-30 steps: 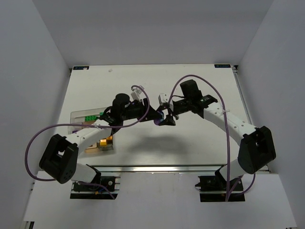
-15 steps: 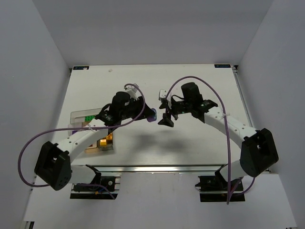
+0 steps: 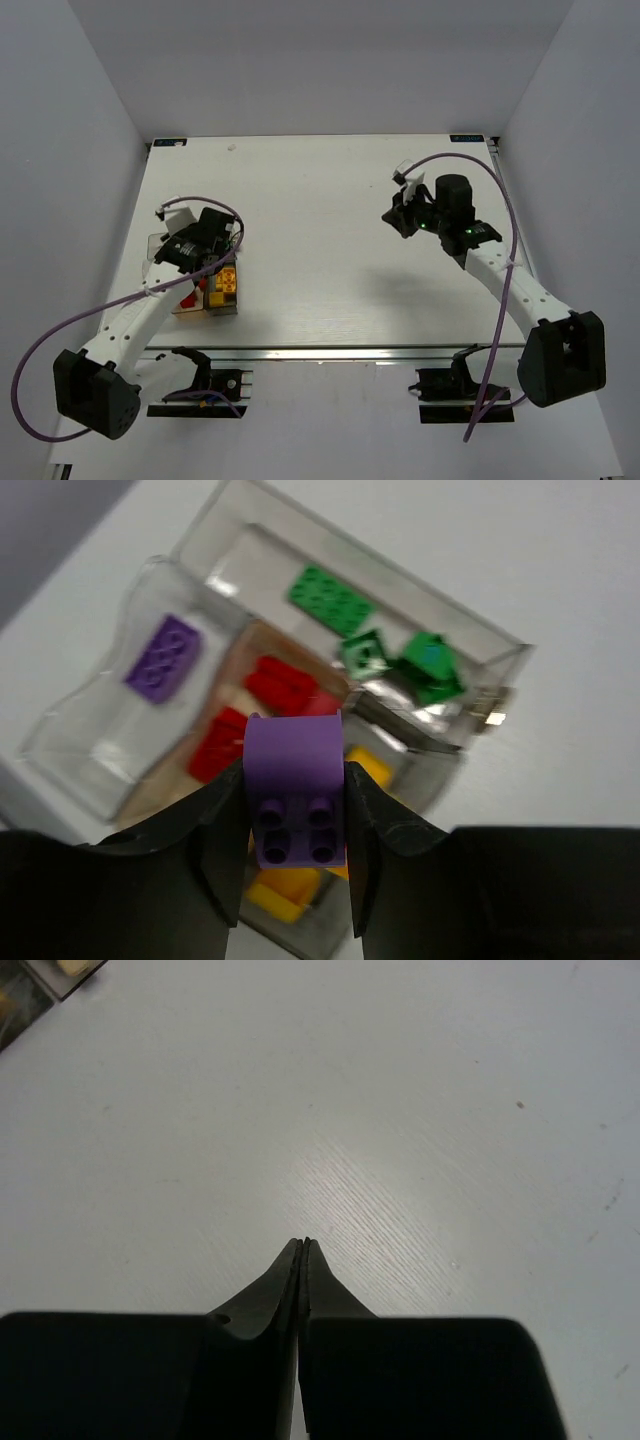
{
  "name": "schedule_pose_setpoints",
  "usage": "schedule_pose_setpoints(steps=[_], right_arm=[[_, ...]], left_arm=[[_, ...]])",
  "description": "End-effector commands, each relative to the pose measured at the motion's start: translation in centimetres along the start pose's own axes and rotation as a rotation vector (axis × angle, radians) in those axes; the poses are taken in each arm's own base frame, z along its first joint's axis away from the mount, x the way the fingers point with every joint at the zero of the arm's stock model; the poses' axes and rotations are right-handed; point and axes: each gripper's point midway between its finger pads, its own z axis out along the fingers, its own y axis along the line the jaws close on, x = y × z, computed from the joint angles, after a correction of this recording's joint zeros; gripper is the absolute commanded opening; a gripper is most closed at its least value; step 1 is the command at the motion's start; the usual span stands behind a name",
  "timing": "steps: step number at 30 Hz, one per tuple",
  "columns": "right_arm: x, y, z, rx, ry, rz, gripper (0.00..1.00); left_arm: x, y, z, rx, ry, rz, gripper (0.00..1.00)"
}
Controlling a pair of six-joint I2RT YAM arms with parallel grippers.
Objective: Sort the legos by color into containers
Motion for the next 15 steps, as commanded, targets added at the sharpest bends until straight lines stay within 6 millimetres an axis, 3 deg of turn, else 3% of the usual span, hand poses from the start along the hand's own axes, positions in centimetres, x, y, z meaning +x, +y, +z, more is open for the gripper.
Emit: schedule_pose_setpoints(steps=[1,3,6,10,15], right_arm=[[-1.1,-2.1,-1.4,0.084,-0.049,0.080,0.00],[-1.0,-2.8,-2.0,0.098,-0.053,0.103,0.00],[-1.2,-3.5,-2.9,0.103,-0.074,0.122,0.00],[-1.9,-3.8,-4.4,0.106,-0.119,0.113,0.00],[-1.2,-4.2,-5.0,0.096,-0.123,0.140,0.00]], left_arm=[[0.2,6.5,0.7,-0.237,-0.071,0.059,0.00],[0.7,8.2,1.3,-0.302,-0.068,0.035,0.00],[-0.2,9.3,2.0,-0.359,-0.064,0.056,0.00],[-1.5,9.3,3.0,-0.373,-0.033,0.051,0.00],[-0.4,10.0,5.4,-0.388,0.054,0.036,0.00]])
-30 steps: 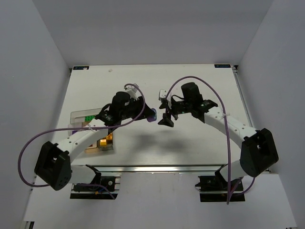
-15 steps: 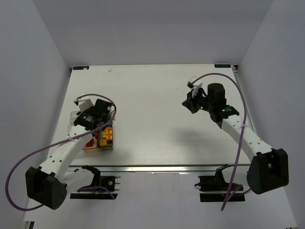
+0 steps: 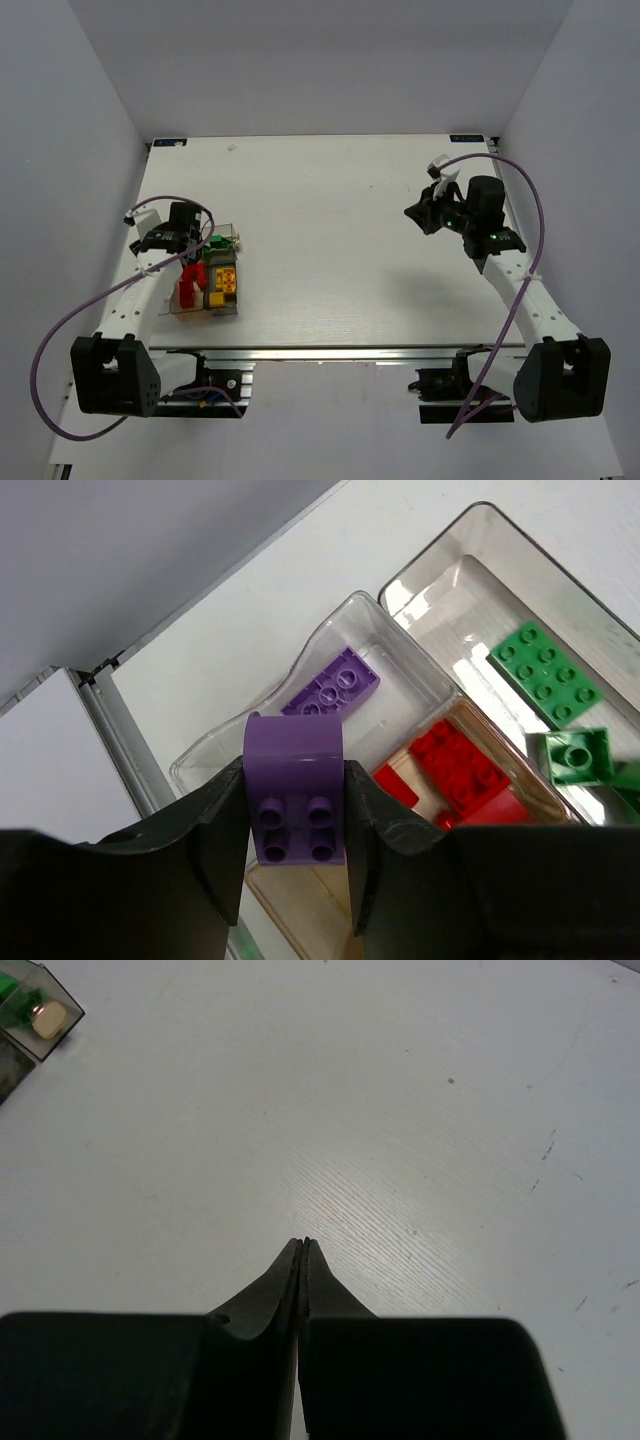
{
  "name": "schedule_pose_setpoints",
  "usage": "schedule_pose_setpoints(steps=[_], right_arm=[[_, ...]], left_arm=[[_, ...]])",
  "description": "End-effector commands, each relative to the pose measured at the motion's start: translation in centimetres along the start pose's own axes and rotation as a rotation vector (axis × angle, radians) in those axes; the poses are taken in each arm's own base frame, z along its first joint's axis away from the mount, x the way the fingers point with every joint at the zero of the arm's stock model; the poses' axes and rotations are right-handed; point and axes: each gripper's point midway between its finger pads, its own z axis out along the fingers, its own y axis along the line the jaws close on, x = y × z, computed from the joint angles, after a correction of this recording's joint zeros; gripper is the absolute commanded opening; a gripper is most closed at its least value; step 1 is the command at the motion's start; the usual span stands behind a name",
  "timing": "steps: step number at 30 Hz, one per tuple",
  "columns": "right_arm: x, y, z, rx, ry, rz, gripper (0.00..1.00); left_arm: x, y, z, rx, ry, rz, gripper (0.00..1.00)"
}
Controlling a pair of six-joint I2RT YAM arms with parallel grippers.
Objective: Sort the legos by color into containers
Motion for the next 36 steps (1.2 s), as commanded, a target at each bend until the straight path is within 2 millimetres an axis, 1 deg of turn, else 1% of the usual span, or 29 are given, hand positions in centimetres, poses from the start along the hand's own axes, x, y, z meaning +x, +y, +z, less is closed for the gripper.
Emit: schedule_pose_setpoints(steps=[1,2,4,6,8,10,11,12,13,14,15,16,18,19,20,22,23,24,25,26,28,29,30,33,34,35,36], right_arm=[[-0.8,0.2,-0.6,-0.030,-0.043,0.014,0.00],[-0.8,-0.4,-0.9,-0.015,-0.046,0.021,0.00],[-0.7,-0.3,-1.1,-0.020,-0.049,0.030,0.00],[-0.1,-0.6,-1.4,-0.008,-0.047,0.038,0.00],[0.0,-0.6,-1.9,-0.006,-0.057,0.027,0.00],[0.7,-0.5,-2.2,-0.020,-0.061,0.023,0.00],[0.9,-0.3,-2.3,-0.037,-0.063,0.003,0.00],[1.1,-0.2,-2.3,-0.048,-0.064,0.003,0.00],[1.3,-0.2,-2.5,-0.064,-0.069,0.013,0.00],[1.3,0.0,-2.4,-0.080,-0.068,0.017,0.00],[1.2,0.3,-2.4,-0.100,-0.071,0.019,0.00],[1.5,-1.1,-2.9,-0.062,-0.073,0.041,0.00],[1.8,-1.4,-3.1,-0.066,-0.073,0.054,0.00],[1.5,-1.8,-3.1,-0.060,-0.089,0.041,0.00],[1.8,-2.4,-3.3,-0.047,-0.087,0.052,0.00],[2.1,-2.5,-3.3,-0.052,-0.087,0.057,0.00],[2.2,-3.0,-3.5,-0.042,-0.087,0.065,0.00],[2.2,-2.9,-3.5,-0.052,-0.089,0.066,0.00],[2.3,-2.9,-3.5,-0.055,-0.087,0.070,0.00],[2.3,-3.1,-3.7,-0.052,-0.090,0.073,0.00],[2.3,-3.0,-3.8,-0.060,-0.093,0.075,0.00],[2.3,-3.2,-3.9,-0.057,-0.095,0.077,0.00],[2.2,-3.2,-4.0,-0.058,-0.099,0.078,0.00],[2.2,-3.0,-4.2,-0.072,-0.104,0.084,0.00],[2.1,-3.1,-4.3,-0.071,-0.105,0.085,0.00],[2.2,-3.0,-4.3,-0.079,-0.105,0.088,0.00],[2.2,-3.0,-4.4,-0.083,-0.108,0.085,0.00]], left_arm=[[-0.2,-0.6,1.1,0.016,0.028,-0.014,0.00],[0.3,-0.7,1.7,0.019,0.044,-0.026,0.00],[0.7,-0.7,2.1,0.030,0.065,-0.034,0.00],[0.8,-1.0,2.1,0.055,0.076,-0.055,0.00],[0.7,-0.9,2.2,0.057,0.068,-0.068,0.00],[0.5,-0.6,2.8,0.041,0.069,-0.079,0.00],[0.7,-0.9,3.1,0.038,0.079,-0.068,0.00],[0.6,-0.8,3.4,0.021,0.087,-0.079,0.00],[0.7,-0.7,3.7,0.005,0.099,-0.081,0.00],[1.2,-0.8,4.2,-0.010,0.114,-0.062,0.00],[1.3,-0.6,4.6,-0.028,0.122,-0.067,0.00],[1.5,-0.5,4.9,-0.036,0.135,-0.071,0.00],[1.6,-0.5,5.2,-0.040,0.140,-0.085,0.00],[1.6,-0.4,5.3,-0.040,0.143,-0.096,0.00],[1.4,-0.6,5.3,-0.026,0.133,-0.113,0.00],[1.2,-0.5,5.3,-0.021,0.133,-0.122,0.02],[1.2,-0.3,5.5,-0.024,0.137,-0.131,0.13],[1.3,-0.5,5.4,-0.017,0.141,-0.133,0.22],[1.3,-0.5,5.4,-0.018,0.144,-0.133,0.40],[1.4,-0.6,5.4,-0.009,0.151,-0.134,0.65],[1.5,-0.6,5.4,-0.008,0.153,-0.133,0.77],[1.6,-0.6,5.3,-0.005,0.154,-0.134,0.89],[1.4,-0.6,5.2,-0.001,0.150,-0.138,0.92],[1.3,-0.7,4.9,0.015,0.156,-0.141,0.95],[1.1,-0.6,4.6,0.020,0.155,-0.146,0.95],[1.0,-0.9,4.3,0.042,0.163,-0.155,0.95],[0.5,-1.1,4.0,0.061,0.159,-0.170,0.96]])
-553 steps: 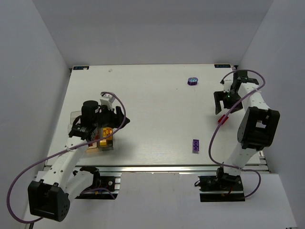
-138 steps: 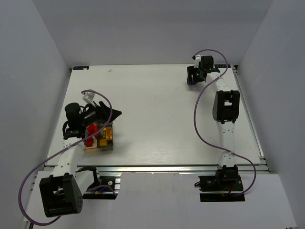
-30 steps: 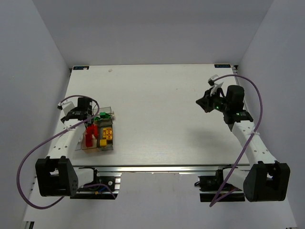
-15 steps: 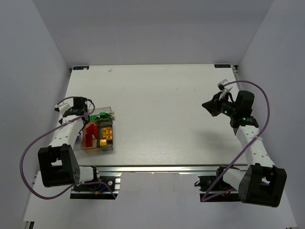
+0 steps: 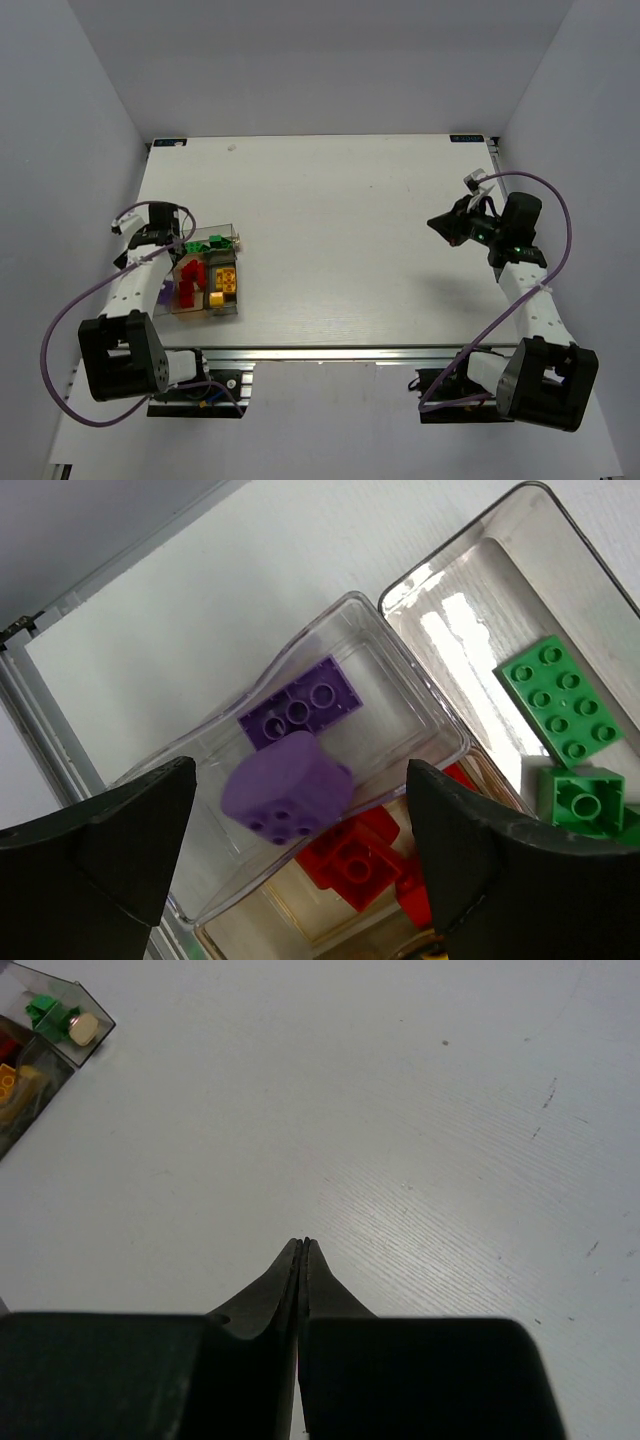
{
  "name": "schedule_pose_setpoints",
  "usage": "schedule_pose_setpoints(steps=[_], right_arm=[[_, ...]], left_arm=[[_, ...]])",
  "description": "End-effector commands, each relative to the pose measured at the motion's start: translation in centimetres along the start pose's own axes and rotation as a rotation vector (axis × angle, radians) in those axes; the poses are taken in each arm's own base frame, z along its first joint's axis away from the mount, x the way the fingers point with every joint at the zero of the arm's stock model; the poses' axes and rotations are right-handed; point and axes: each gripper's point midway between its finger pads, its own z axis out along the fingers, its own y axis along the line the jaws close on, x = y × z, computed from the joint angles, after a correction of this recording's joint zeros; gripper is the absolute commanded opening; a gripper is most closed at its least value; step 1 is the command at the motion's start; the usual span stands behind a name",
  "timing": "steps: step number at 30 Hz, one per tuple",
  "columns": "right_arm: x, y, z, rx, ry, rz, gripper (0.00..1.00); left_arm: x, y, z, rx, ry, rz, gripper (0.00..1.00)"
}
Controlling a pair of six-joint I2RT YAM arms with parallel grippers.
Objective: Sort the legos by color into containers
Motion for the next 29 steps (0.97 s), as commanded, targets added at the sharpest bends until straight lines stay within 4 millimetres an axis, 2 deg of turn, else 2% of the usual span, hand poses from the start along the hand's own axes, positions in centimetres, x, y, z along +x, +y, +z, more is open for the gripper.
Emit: schedule_pose_setpoints(steps=[1,2,3,4,5,6,7,8,9,10,11,12,13,14,15,16,18,22,26,29], right_arm=[[-1.1,0.5,-0.2,-0.041,-0.038,-0.043,0.00],[-1.2,0.6,-0.3,-0.043,-0.042,-0.050,0.05],[-1.3,0.6,-0.3,-0.041,-0.045,-0.057,0.14],[-1.2,0.5,-0.4,-0.037,-0.044,-0.056,0.34],[-1.3,0.5,-0.5,-0.031,-0.046,-0.060,0.44],[-1.3,0.2,-0.6,-0.011,-0.046,-0.058,0.57],[-1.4,0.1,-0.7,-0.003,-0.048,-0.061,0.81],[-1.5,-0.1,-0.8,0.010,-0.049,-0.062,0.89],[-1.6,-0.4,-0.9,0.037,-0.049,-0.052,0.89],[-1.8,-0.7,-1.0,0.057,-0.052,-0.045,0.89],[-1.8,-1.4,-1.1,0.093,-0.049,-0.032,0.89],[-1.9,-1.7,-1.1,0.114,-0.047,-0.005,0.89],[-2.1,-2.0,-1.2,0.126,-0.045,0.006,0.89],[-2.2,-2.7,-1.4,0.163,-0.029,0.032,0.89],[-2.3,-3.1,-1.5,0.183,-0.025,0.064,0.89],[-2.3,-3.4,-1.6,0.200,-0.015,0.092,0.89],[-2.9,-4.4,-2.0,0.252,-0.018,0.128,0.89],[-3.0,-5.4,-2.6,0.299,-0.026,0.138,0.89],[-3.0,-5.5,-3.0,0.304,-0.049,0.159,0.89],[-3.5,-5.3,-3.6,0.300,-0.083,0.116,0.89]], left_arm=[[-2.1,-1.0,-2.6,0.109,-0.039,-0.070,0.95],[-2.5,-1.5,-3.3,0.145,-0.051,-0.070,0.94],[-2.4,-2.9,-4.4,0.248,-0.020,-0.073,0.88],[-3.0,-3.6,-5.8,0.334,-0.032,-0.090,0.85],[-3.8,-4.7,-6.8,0.424,-0.060,-0.070,0.83],[-3.5,-6.8,-9.1,0.602,-0.032,-0.046,0.81],[-3.5,-7.3,-11.1,0.734,-0.072,-0.030,0.74],[-4.9,-8.7,-13.2,0.879,-0.169,-0.010,0.67],[-4.0,-9.9,-16.3,1.078,-0.170,0.027,0.61],[-4.5,-10.3,-18.5,1.216,-0.273,0.009,0.57],[-4.1,-10.7,-20.2,1.328,-0.299,0.018,0.58],[-3.4,-11.1,-21.6,1.431,-0.306,0.040,0.63],[-2.1,-11.7,-24.7,1.647,-0.301,0.092,0.76],[-1.2,-12.0,-25.9,1.752,-0.276,0.118,0.83],[0.0,-12.7,-26.1,1.829,-0.201,0.146,0.94],[0.7,-12.4,-27.8,1.946,-0.182,0.175,0.98],[0.8,-12.8,-27.7,1.967,-0.185,0.191,0.98],[0.5,-13.4,-28.1,1.981,-0.309,0.309,0.98],[1.1,-14.1,-26.9,1.963,-0.322,0.330,0.98],[1.0,-13.9,-27.1,1.964,-0.341,0.337,0.98]])
